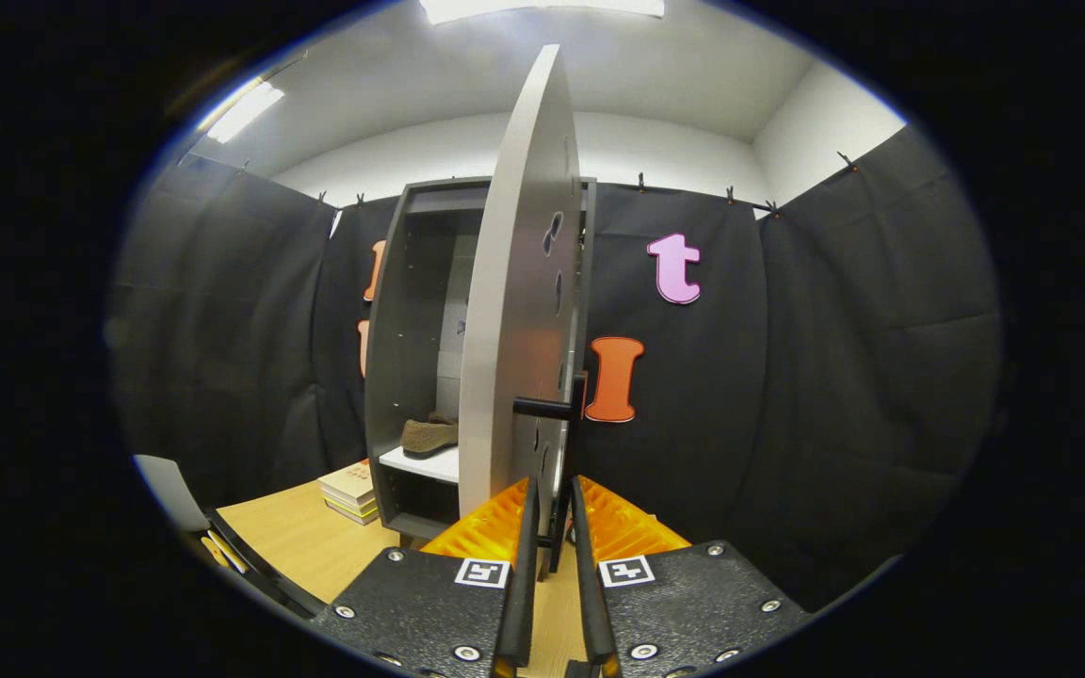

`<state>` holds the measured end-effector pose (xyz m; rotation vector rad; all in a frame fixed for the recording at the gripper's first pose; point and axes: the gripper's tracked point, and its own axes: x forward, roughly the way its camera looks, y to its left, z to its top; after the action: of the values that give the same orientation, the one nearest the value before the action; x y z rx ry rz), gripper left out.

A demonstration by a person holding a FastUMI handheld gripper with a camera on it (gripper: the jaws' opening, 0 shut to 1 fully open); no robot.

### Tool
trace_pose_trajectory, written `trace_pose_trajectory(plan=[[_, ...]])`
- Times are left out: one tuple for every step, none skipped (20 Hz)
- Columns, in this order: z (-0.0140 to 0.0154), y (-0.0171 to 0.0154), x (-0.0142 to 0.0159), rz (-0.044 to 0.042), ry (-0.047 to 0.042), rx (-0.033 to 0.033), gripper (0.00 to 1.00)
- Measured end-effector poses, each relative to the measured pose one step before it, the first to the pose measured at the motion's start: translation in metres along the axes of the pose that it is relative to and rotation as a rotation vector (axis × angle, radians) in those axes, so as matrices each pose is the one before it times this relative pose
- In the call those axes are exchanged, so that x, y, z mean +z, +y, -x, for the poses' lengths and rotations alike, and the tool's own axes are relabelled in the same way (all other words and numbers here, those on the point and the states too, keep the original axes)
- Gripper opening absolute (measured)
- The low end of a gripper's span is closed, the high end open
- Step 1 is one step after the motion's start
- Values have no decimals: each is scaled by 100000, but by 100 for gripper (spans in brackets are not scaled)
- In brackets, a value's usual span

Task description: Open the shoe cabinet door, grab the shoes and put them into the shoe cabinet, then close the shoe cabinet door.

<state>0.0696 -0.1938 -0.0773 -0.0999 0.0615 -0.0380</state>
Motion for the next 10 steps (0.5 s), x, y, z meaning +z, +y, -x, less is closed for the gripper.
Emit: trace_pose_trajectory(plan=[[233, -632, -36, -798, 257, -949, 21], [61, -684, -95, -690, 278, -1580, 20], [259, -657, -63, -606, 325, -1429, 19], [167, -178, 30, -604, 93, -243, 19], [333, 164, 171, -746, -177, 278, 19], [368, 162, 57, 84, -64, -422, 19], [543, 257, 114, 859, -104, -284, 19], [456, 320, 102, 1199, -95, -543, 19], [671, 348, 219, 1137, -53, -870, 18], [623, 456, 181, 783, -102, -1185, 18]])
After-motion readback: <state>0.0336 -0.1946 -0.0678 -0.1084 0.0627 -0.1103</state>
